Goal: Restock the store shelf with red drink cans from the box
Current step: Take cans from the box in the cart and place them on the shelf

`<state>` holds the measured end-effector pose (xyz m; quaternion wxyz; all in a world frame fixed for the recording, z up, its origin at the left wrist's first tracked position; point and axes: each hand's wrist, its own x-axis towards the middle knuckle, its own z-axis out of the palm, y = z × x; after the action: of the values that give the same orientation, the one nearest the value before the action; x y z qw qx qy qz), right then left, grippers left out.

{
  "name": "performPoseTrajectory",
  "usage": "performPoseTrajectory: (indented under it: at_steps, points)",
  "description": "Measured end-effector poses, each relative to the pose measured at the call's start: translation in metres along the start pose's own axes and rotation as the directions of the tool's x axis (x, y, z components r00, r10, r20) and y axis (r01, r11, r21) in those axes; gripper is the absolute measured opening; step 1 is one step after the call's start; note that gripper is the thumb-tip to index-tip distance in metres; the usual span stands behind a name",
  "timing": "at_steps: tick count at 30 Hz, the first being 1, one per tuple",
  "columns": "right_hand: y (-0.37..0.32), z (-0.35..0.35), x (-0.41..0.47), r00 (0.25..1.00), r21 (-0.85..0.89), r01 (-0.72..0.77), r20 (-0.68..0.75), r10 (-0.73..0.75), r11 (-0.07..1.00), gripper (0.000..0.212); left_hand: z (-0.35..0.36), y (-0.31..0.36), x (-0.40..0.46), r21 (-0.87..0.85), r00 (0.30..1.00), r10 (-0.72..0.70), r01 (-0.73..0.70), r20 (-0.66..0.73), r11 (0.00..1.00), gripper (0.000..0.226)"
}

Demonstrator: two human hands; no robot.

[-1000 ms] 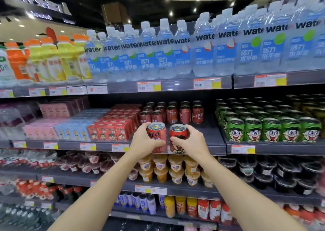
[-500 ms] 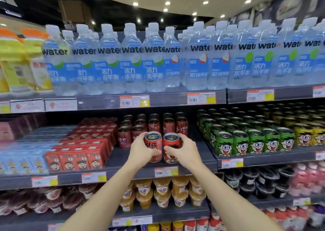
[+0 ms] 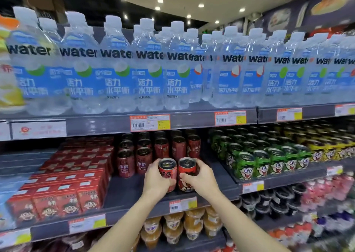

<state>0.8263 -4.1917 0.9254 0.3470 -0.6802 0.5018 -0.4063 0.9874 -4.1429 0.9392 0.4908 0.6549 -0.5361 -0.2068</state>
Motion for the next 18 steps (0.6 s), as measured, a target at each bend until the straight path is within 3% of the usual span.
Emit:
performPoseTrajectory:
  at_steps: [6, 11, 18]
  points:
    - [0.007, 0.002, -0.004, 0.999, -0.042, -0.024, -0.05, 0.021, 0.999, 0.039, 0.011, -0.016, 0.002, -0.089, 0.999, 0.021, -0.019, 0.029, 0.996, 0.067]
    - [0.014, 0.008, -0.007, 0.996, -0.034, -0.023, -0.086, 0.02, 0.999, 0.045, 0.016, -0.033, 0.008, -0.116, 0.996, 0.046, -0.037, 0.077, 0.993, 0.062]
    - [0.027, 0.022, -0.015, 0.993, -0.009, -0.013, -0.117, 0.012, 1.0, 0.054, 0.022, -0.05, -0.003, -0.17, 0.991, 0.092, -0.074, 0.096, 0.983, 0.075]
